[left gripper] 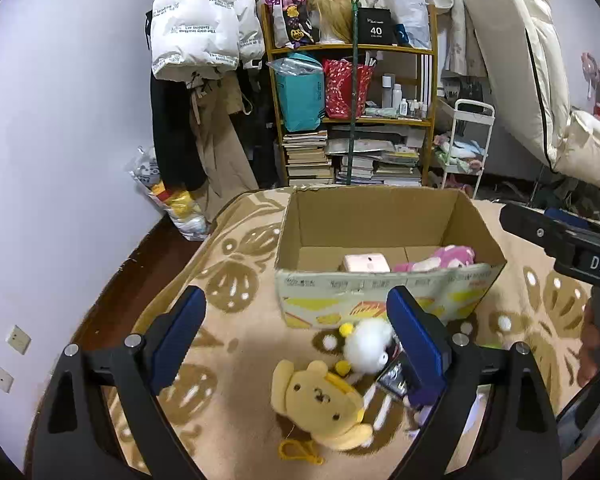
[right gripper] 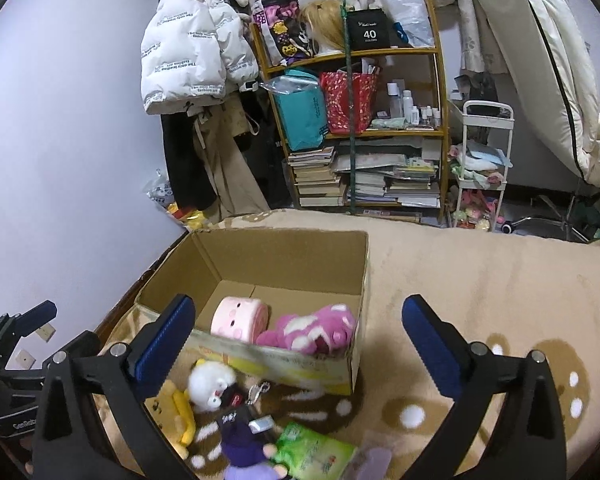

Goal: Organize soft objects
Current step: 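Open both tools to drop the plushes into the box, then grasp the yellow dog plush with the left tool while the right tool grasps the purple-hatted doll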

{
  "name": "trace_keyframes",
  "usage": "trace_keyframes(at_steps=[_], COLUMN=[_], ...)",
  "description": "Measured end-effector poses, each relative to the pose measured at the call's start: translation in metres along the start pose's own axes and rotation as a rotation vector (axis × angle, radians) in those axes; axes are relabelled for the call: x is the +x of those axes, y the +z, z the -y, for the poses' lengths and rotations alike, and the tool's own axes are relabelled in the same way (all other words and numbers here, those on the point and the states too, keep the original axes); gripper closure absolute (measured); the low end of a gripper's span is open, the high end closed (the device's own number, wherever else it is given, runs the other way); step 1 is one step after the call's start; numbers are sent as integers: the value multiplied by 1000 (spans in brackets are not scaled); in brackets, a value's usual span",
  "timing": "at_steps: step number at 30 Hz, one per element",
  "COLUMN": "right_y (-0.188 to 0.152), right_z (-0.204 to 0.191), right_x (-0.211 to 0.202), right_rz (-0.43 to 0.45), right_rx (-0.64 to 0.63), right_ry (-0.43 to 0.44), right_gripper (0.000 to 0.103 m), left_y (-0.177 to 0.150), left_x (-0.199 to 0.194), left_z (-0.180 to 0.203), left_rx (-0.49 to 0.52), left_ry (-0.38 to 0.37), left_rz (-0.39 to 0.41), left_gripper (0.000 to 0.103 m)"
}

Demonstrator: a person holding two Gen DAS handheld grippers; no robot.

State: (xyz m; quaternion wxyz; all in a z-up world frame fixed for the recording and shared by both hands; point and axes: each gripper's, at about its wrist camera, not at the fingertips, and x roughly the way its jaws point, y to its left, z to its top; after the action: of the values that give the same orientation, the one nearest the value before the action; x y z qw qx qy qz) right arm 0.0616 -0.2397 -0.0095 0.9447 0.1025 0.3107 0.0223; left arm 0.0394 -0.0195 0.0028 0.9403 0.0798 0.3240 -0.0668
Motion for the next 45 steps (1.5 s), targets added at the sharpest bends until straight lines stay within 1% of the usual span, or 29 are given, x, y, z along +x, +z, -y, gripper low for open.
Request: trace_keyframes(at_steps=[5, 9, 13, 16, 20, 24, 31, 36, 39, 45], right_y=[-7, -15, -26, -37, -43, -46, -51, -54, -55, -58], right_z=[-7, -16, -19, -20, -24, -29, -33, -31, -29, -27], right_x=[-15, -27, -30, -29, -25, -20, -7, 2, 9, 21], right_rz=[-38, -55, -87, -113, -141, -157, -197, -221, -243, -273], right_rx=[-34, -50, -33, -14, -28, -43, -60, -54, -42, -25], right_ry=[5, 5, 6, 2, 3, 6, 7, -14, -11, -17], right_gripper=[0, 0, 0, 0, 0, 0, 0, 0, 0, 0], left_y=[-7, -17, -28, -34, -34, -36, -39, -44, -45, -49], left_x=[-12, -17, -17, -17, -13, -7, 13, 29, 38, 53], left_z=[2, -1, -8, -10, -10, -10, -10, -10, -8, -3], left_rx=[15, 24, -7, -7, -13, -14, -31, -31, -32, -10], left_ry=[6, 12, 17, 22, 17, 19, 21, 2, -18, -30], left_rz=[-21, -56, -98, -116, -130, -147, -203, -253, -284, -328], left_gripper=[12, 12, 12, 12, 12, 12, 12, 12, 12, 12])
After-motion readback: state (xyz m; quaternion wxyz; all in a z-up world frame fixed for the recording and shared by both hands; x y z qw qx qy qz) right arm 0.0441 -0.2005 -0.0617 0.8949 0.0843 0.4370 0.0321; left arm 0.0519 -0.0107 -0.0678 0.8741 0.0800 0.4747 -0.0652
